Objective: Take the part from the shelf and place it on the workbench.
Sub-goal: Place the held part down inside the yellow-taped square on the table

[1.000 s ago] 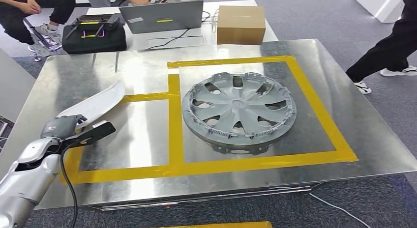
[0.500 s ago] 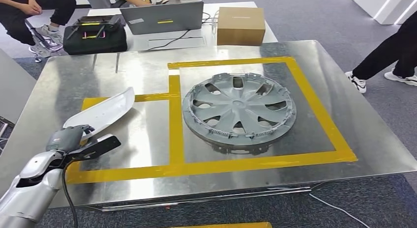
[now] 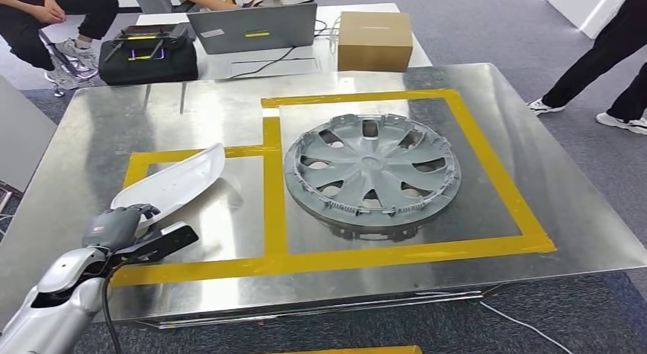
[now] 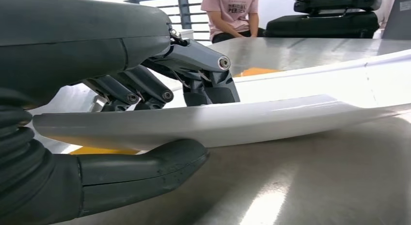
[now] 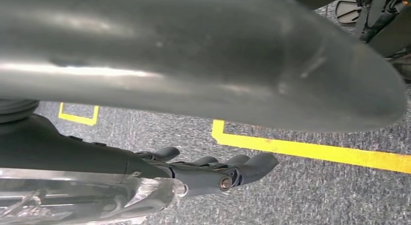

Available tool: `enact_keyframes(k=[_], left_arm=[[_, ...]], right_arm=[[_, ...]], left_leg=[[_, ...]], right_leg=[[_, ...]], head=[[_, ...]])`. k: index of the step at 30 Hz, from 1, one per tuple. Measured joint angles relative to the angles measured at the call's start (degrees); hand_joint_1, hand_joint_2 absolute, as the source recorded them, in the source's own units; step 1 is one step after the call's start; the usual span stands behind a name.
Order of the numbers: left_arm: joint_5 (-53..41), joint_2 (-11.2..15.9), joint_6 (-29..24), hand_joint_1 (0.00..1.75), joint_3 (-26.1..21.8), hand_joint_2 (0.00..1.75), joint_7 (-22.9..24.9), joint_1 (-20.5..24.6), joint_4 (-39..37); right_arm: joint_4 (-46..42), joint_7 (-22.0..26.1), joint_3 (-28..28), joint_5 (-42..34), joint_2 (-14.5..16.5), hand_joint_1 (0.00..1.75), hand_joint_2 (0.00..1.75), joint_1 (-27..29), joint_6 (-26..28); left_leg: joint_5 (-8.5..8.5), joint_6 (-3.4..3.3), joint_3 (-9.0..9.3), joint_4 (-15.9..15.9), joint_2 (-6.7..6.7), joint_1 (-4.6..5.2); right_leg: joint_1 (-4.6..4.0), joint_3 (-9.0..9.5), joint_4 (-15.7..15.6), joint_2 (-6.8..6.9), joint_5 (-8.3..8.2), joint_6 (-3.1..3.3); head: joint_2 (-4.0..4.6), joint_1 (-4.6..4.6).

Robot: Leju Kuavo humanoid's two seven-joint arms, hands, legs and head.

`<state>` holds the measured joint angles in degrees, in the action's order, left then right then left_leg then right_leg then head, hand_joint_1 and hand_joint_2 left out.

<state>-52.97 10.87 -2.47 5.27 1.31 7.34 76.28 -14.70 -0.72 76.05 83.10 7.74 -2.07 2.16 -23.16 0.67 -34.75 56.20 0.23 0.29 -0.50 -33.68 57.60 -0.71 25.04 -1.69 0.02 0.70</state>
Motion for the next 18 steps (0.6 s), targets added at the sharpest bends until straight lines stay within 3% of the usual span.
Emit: enact_keyframes(k=[18], left_arm=[[1.8, -2.7, 0.1, 1.75, 3.9, 1.75, -2.7, -0.9, 1.1]], right_arm=[[0.0, 0.3, 0.0, 0.6, 0.1, 0.0, 0.0, -0.1, 0.1]], left_leg=[[-0.23, -0.1, 0.25, -0.1, 0.29, 0.0]], right_leg=[[0.0, 0.49, -0.3, 0.3, 0.2, -0.13]], head=[[0.0, 0.02]])
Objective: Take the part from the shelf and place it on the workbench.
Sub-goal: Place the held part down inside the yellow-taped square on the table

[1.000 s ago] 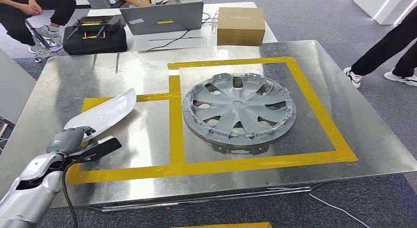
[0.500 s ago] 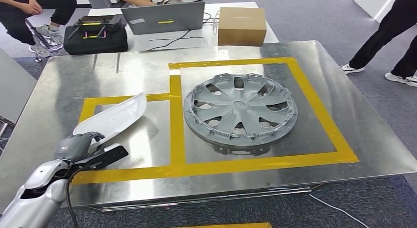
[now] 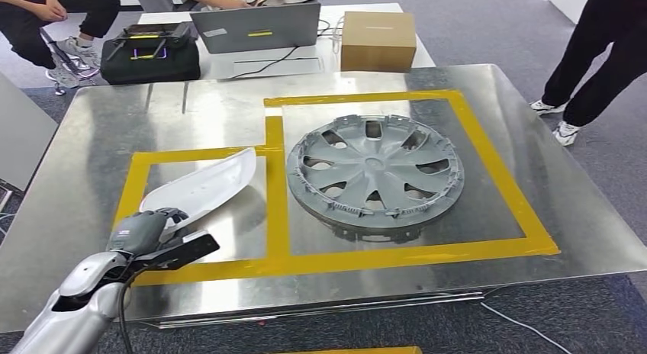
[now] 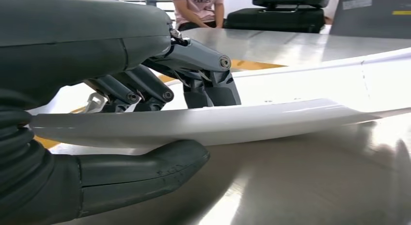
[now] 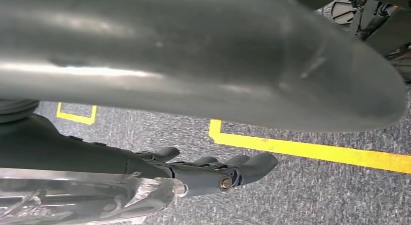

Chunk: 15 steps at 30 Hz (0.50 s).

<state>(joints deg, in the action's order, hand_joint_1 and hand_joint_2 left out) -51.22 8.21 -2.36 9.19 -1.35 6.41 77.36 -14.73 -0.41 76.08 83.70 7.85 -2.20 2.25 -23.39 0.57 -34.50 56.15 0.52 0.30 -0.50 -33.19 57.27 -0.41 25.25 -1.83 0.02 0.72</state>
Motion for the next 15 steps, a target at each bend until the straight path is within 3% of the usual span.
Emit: enact_keyframes(k=[15], left_arm=[[0.9, -0.3, 0.3, 1.75, 3.4, 1.75, -1.6, -0.5, 1.0]], right_arm=[[0.0, -0.1, 0.0, 0.5, 0.1, 0.0, 0.0, -0.1, 0.0]], left_leg=[[-0.04, -0.01, 0.32, 0.0, 0.0, 0.0]], right_leg=[[0.0, 0.32, 0.0, -0.02, 0.03, -0.02]], head=[[0.0, 0.0]])
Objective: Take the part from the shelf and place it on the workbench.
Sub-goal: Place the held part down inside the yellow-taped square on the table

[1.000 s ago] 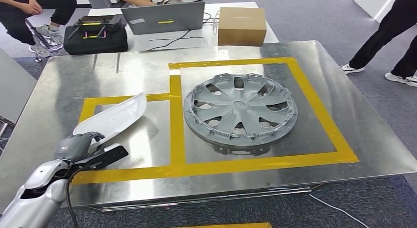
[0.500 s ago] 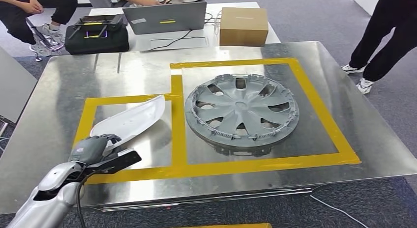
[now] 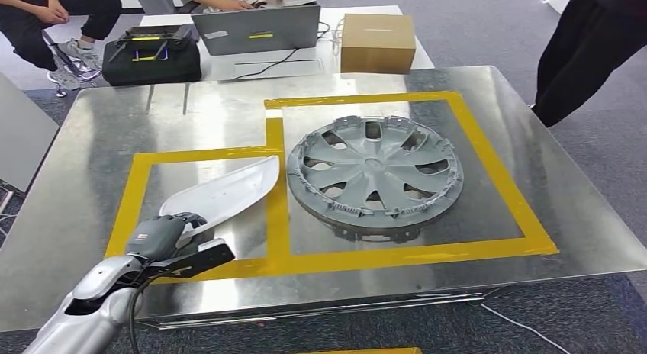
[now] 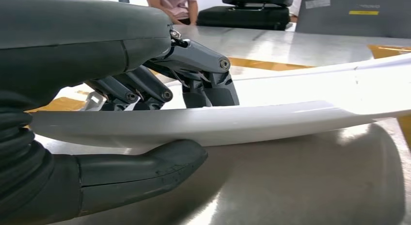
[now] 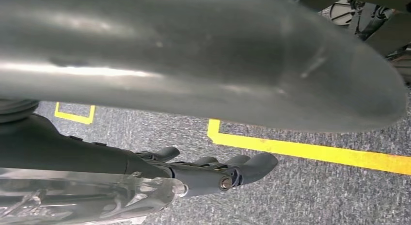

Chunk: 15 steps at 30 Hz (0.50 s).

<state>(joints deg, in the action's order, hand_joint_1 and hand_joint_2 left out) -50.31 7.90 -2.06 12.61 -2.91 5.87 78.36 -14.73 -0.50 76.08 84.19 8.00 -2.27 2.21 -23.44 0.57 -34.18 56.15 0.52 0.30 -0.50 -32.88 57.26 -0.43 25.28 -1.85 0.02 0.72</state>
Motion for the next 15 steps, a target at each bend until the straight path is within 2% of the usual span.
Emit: enact_keyframes(k=[10, 15], left_arm=[[2.0, 1.7, 1.3, 1.75, 0.3, 1.75, -2.4, 0.0, 0.0], [0.2, 2.2, -0.4, 1.75, 0.5, 1.75, -0.2, 0.0, 0.0]], right_arm=[[0.0, 0.0, 0.0, 0.2, 0.0, 0.0, 0.0, 0.0, -0.3], [0.0, 0.1, 0.0, 0.4, 0.0, 0.0, 0.0, -0.1, -0.3]], left_leg=[[0.0, 0.01, 0.09, 0.0, -0.01, 0.0], [-0.01, 0.02, 0.12, 0.0, -0.01, 0.0]], right_leg=[[0.0, 0.07, 0.0, -0.02, 0.0, 0.0], [0.0, 0.09, 0.0, -0.03, 0.0, 0.0]], head=[[0.0, -0.01], [0.0, 0.0]])
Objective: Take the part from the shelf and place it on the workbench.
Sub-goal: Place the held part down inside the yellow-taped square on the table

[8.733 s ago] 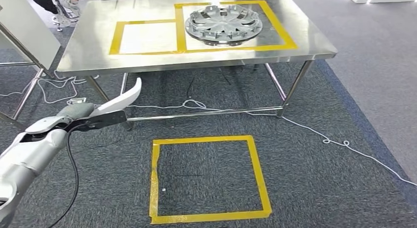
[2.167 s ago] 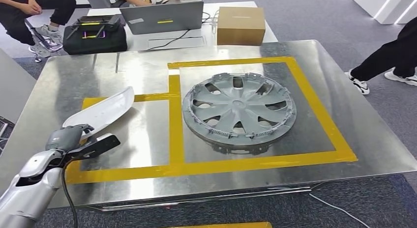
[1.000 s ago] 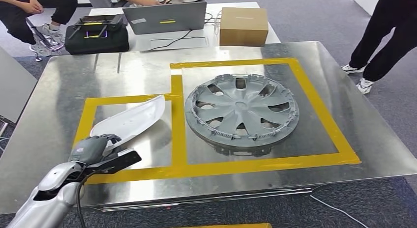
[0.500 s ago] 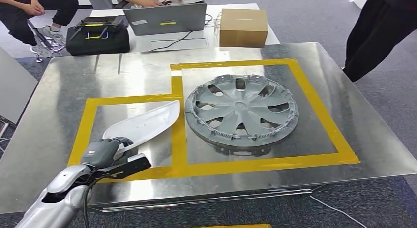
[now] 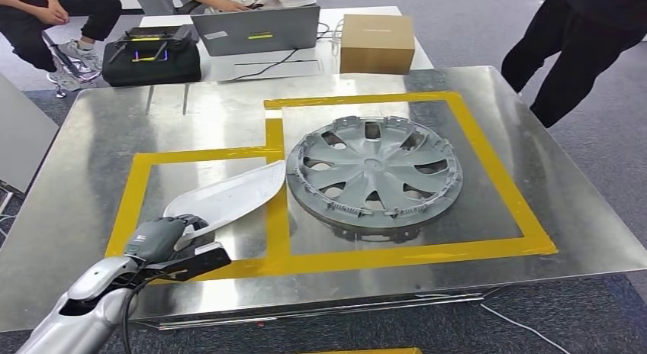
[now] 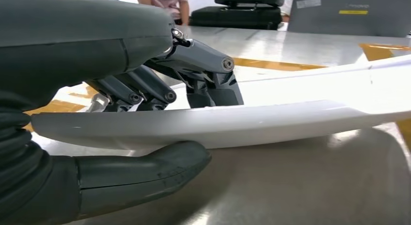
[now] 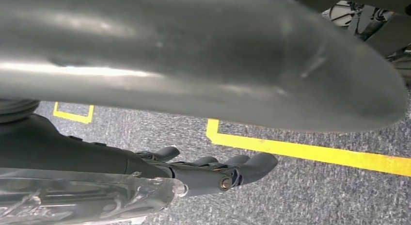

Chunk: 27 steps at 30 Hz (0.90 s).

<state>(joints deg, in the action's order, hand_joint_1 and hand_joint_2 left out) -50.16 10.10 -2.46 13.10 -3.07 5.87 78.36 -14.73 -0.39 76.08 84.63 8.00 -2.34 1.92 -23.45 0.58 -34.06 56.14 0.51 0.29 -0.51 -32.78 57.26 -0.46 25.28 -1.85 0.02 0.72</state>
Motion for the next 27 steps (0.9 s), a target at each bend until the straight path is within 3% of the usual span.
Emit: enact_keyframes(k=[9, 27], left_arm=[[-2.5, 0.0, -1.9, 1.75, -0.1, 1.75, 2.4, 0.0, 0.0], [-2.8, -0.1, -2.6, 1.75, -4.0, 1.75, 2.4, -0.8, -0.3]], right_arm=[[0.0, -0.1, 0.0, 0.2, 0.0, 0.0, 0.0, -0.1, 0.0], [0.0, -0.3, 0.0, 0.2, 0.0, 0.0, 0.0, -0.2, 0.1]], left_leg=[[-0.01, 0.02, 0.05, 0.0, -0.01, -0.01], [-0.01, 0.02, 0.08, 0.0, -0.02, -0.02]], right_leg=[[-0.01, 0.02, 0.0, -0.03, -0.01, 0.01], [-0.02, 0.02, 0.0, -0.05, -0.01, 0.01]], head=[[0.0, 0.0], [0.0, -0.01]])
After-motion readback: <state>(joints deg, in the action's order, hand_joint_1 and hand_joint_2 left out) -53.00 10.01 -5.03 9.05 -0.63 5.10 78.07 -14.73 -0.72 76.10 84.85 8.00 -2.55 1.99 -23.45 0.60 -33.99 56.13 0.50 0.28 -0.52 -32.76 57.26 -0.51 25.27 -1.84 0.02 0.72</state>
